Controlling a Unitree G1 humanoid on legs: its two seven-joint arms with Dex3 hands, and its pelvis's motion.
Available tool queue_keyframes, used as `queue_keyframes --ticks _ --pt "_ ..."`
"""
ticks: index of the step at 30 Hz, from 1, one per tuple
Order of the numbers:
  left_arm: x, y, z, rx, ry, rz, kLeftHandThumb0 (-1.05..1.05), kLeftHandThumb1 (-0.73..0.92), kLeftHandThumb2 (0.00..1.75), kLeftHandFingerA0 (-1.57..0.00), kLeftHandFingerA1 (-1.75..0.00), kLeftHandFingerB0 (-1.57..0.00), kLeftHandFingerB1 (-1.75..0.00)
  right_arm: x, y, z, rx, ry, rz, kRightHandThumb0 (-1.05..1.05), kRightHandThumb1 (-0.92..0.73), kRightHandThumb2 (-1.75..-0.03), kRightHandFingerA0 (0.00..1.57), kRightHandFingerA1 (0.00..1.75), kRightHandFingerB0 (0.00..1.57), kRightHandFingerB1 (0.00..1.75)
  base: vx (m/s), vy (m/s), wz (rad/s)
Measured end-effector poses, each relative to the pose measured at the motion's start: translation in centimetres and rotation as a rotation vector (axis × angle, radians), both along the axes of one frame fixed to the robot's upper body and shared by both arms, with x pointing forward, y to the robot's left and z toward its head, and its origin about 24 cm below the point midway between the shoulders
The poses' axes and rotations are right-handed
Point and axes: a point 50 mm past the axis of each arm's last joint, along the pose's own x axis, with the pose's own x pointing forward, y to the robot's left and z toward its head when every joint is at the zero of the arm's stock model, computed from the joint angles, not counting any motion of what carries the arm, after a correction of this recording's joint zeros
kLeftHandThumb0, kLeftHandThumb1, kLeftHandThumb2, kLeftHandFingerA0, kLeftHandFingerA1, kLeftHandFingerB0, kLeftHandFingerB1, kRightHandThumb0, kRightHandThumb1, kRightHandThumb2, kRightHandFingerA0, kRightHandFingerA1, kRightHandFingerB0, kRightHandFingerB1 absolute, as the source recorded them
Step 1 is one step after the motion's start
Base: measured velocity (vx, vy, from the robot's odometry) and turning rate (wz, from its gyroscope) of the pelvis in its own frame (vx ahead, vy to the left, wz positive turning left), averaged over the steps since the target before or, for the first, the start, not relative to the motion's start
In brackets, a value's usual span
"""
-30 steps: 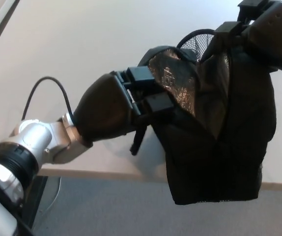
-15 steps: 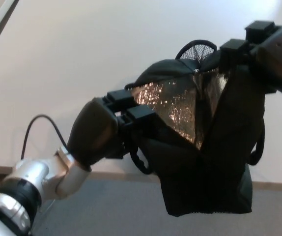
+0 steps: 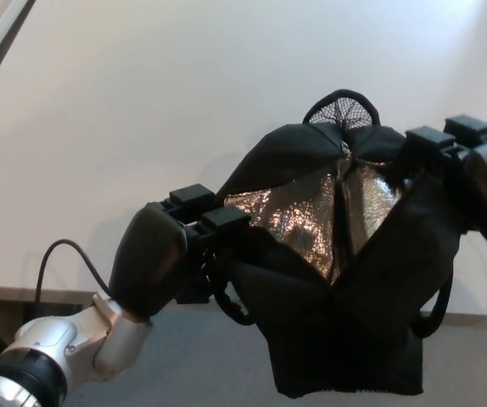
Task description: A lunch bag is kept on the middle of the desk and the robot uses both its hands to grab the opening of the bag from the left and right and moves its hands away from each other to spread the bag open
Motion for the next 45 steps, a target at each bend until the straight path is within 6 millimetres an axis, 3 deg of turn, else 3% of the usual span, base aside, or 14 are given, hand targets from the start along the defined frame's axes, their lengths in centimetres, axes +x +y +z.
queue_keyframes --ticks 17,22,23,24,25,26,27,30,31,40,41,42,43,45 --pt "-0.2 0.2 0.1 -0.017 0.002 0.003 -0.13 0.47 1.06 -0.89 -1.54 -0.86 -1.30 -0.5 -0.2 -1.2 0.093 0.026 -0.047 -0.33 -0.61 -0.60 0.67 1.54 0.66 1.46 0.00 0.000 0.00" --pt "0.0 0.5 0.6 -0.002 -0.022 -0.002 -0.05 0.45 1.04 -0.92 -1.43 -0.92 -1.12 -0.2 -0.1 -0.7 0.095 0.023 -0.044 -0.29 -0.59 -0.61 0.77 1.53 0.70 1.38 0.00 0.000 0.00" --pt "0.2 0.7 0.9 0.006 -0.034 -0.002 -0.01 0.52 0.79 -0.88 -0.85 -0.91 -0.74 0.0 0.0 -0.4 0.088 0.016 -0.041 -0.29 -0.57 -0.58 0.83 1.44 0.74 1.29 0.00 0.000 0.00" --pt "0.3 0.8 1.1 0.013 -0.044 -0.002 0.03 0.58 0.65 -0.82 -0.62 -0.80 -0.58 0.2 0.1 0.0 0.083 0.009 -0.040 -0.30 -0.53 -0.56 0.86 0.99 0.68 0.67 0.00 0.000 0.00" --pt "0.6 1.0 1.6 0.034 -0.071 -0.003 0.03 0.58 0.65 -0.82 -0.62 -0.80 -0.58 0.8 0.2 0.9 0.072 -0.010 -0.039 -0.30 -0.53 -0.56 0.86 0.99 0.68 0.67 0.00 0.000 0.00" --pt "0.7 1.1 1.8 0.042 -0.084 -0.001 0.09 0.53 0.63 -0.62 -0.42 -0.52 -0.40 1.0 0.2 1.3 0.069 -0.018 -0.039 -0.53 -0.54 -0.56 0.41 0.38 0.00 0.22 0.00 0.000 0.00" --pt "0.9 1.3 2.2 0.054 -0.104 0.002 0.14 0.54 0.61 -0.33 -0.35 -0.24 -0.31 1.3 0.2 1.9 0.067 -0.030 -0.041 -0.59 -0.42 -0.72 0.22 0.45 0.00 0.02 0.00 0.000 0.00" --pt "1.7 1.6 3.6 0.080 -0.173 0.017 0.13 0.38 0.89 -0.13 -0.48 0.00 -0.43 2.6 0.4 4.3 0.044 -0.058 -0.068 -0.55 -0.39 -0.72 0.23 0.45 0.00 0.04 0.00 0.000 0.00" --pt "1.9 1.6 3.9 0.087 -0.191 0.022 0.12 0.52 0.65 -0.22 -0.33 -0.09 -0.24 3.0 0.5 5.0 0.035 -0.064 -0.074 -0.56 -0.39 -0.71 0.21 0.46 0.00 0.01 0.00 0.000 0.00" --pt "5.4 3.4 11.0 0.185 -0.434 0.130 -0.04 0.64 0.63 -0.16 -0.29 -0.08 -0.19 6.0 1.0 12.7 -0.022 -0.128 -0.164 -0.60 -0.43 -0.73 0.37 0.50 0.00 0.00 0.00 0.000 0.00" --pt "5.7 3.6 12.0 0.192 -0.464 0.144 -0.04 0.63 0.65 -0.14 -0.29 -0.11 -0.18 6.2 1.0 13.7 -0.026 -0.133 -0.176 -0.52 -0.50 -0.56 0.62 0.47 0.00 0.07 0.00 0.000 0.00" --pt "6.0 3.7 12.7 0.195 -0.488 0.155 -0.05 0.59 0.74 -0.10 -0.34 -0.01 -0.17 6.4 1.0 14.3 -0.029 -0.134 -0.187 -0.61 -0.43 -0.75 0.48 0.55 0.00 0.00 0.00 0.000 0.00" --pt "6.3 3.8 14.0 0.199 -0.526 0.171 -0.07 0.60 0.76 -0.11 -0.35 -0.01 -0.15 6.6 1.0 15.2 -0.033 -0.133 -0.204 -0.58 -0.41 -0.71 0.22 0.45 0.00 0.00 0.00 0.000 0.00" --pt "6.8 3.9 16.2 0.204 -0.590 0.200 -0.07 0.68 0.60 -0.15 -0.27 0.00 -0.22 7.0 0.9 16.6 -0.040 -0.129 -0.233 -0.58 -0.42 -0.70 0.17 0.42 0.00 0.00 0.00 0.000 0.00"
